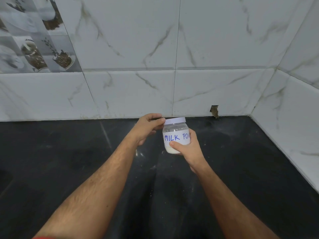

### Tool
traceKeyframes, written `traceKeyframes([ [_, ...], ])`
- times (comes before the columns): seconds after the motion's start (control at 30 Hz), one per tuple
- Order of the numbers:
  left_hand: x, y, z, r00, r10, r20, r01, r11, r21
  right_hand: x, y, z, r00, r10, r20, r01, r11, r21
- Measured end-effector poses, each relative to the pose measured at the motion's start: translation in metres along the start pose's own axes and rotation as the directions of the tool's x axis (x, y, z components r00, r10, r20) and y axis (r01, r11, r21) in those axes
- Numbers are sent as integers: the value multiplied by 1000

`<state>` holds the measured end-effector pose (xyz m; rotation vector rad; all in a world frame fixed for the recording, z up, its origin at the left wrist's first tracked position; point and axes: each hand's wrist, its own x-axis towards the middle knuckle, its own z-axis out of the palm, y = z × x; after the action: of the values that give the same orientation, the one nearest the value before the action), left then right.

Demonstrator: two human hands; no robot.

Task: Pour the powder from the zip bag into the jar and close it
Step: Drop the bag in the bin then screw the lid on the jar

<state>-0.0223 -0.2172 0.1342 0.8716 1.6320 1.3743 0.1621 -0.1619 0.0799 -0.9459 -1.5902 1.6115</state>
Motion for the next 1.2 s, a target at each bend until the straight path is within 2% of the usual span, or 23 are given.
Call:
traceKeyframes([
  [0.2, -3, 23, 28, 995, -40, 96, 21, 981, 194, -4, 0, 10, 998, -65, -18, 58, 965, -254],
  [0.3, -1, 26, 39, 1000, 0, -12, 3, 961, 278, -6, -4, 16, 998, -63, -23, 53, 954, -295],
  [0.6, 0, 30, 46, 998, 6, -58, 5, 982, 187, -3, -12, 11, 999, -42, 27, 46, 988, -146],
  [0.9, 1, 30, 42, 999, 31, -14, -29, 990, 139, -2, -14, 14, 998, -37, 60, 43, 994, -96],
  [1.07, 3, 23, 40, 999, 20, -34, -11, 973, 229, -3, -7, 17, 996, -15, 89, 19, 999, -39],
  [1.13, 4, 16, 37, 1000, 0, -16, 4, 972, 235, -5, 0, 18, 995, 4, 96, 0, 999, -44],
  [1.2, 4, 9, 33, 999, -26, 37, 20, 987, 160, -6, 9, 16, 995, 14, 103, -11, 999, -33],
])
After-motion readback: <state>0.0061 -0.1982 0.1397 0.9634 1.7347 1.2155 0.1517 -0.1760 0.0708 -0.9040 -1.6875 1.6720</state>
